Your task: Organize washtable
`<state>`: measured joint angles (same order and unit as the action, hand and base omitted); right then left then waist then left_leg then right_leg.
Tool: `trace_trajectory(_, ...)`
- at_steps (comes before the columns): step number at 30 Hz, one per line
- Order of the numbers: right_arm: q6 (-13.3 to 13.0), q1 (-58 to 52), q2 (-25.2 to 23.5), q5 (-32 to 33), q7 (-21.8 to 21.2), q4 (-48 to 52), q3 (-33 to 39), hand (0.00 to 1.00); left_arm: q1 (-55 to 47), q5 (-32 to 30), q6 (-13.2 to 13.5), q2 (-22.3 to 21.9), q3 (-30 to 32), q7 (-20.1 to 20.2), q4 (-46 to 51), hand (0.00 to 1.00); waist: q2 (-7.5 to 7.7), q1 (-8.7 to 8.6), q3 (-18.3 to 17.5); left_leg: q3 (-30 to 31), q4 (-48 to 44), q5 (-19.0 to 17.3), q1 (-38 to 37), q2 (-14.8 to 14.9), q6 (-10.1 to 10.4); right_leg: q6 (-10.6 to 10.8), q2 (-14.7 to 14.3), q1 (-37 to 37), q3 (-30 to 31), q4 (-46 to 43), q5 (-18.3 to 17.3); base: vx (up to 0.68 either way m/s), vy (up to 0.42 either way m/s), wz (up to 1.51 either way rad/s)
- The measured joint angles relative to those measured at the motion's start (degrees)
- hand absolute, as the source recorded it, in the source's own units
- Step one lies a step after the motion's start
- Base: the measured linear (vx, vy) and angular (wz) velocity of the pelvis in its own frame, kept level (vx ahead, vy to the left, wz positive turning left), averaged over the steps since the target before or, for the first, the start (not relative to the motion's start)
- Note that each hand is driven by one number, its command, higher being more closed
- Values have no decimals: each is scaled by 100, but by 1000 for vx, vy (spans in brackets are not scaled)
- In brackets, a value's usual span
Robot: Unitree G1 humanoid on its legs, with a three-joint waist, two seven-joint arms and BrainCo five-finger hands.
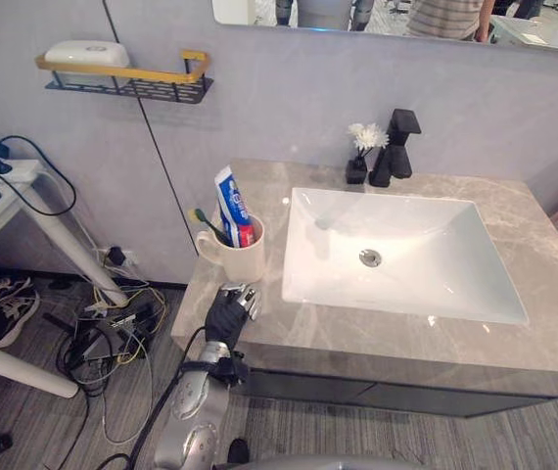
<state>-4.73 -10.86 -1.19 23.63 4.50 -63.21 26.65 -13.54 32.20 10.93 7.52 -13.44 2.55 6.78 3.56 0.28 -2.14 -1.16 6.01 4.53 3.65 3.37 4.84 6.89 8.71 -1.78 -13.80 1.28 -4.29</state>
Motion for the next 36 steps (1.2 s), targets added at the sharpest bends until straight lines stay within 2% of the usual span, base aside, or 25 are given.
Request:
trace_trajectory(15, 16, 65, 0, 1, -2, 0, 31, 0, 314, -236, 56, -20, 626, -401, -214, 100, 3, -136, 7, -132, 0, -45, 0, 4, 0, 1, 1, 28, 81, 41, 5, 5, -1, -2)
trace_trajectory(22, 40, 107, -1, -1, -5, 1, 103, 0, 544, -404, 46, -19, 907, -676, -239, 100, 25, -146, 29, -245, 0, -79, -1, 6, 7, -4, -1, 43, 185, 151, 89, 20, -4, -8)
trace_trajectory(36, 44, 178, -2, -1, -8, 9, 101, 0, 1030, -605, 42, -20, 1084, -1094, -605, 100, 37, -164, 62, -491, 0, -127, -49, 12, -15, -14, 8, 104, 425, 228, 185, -5, 8, -9)
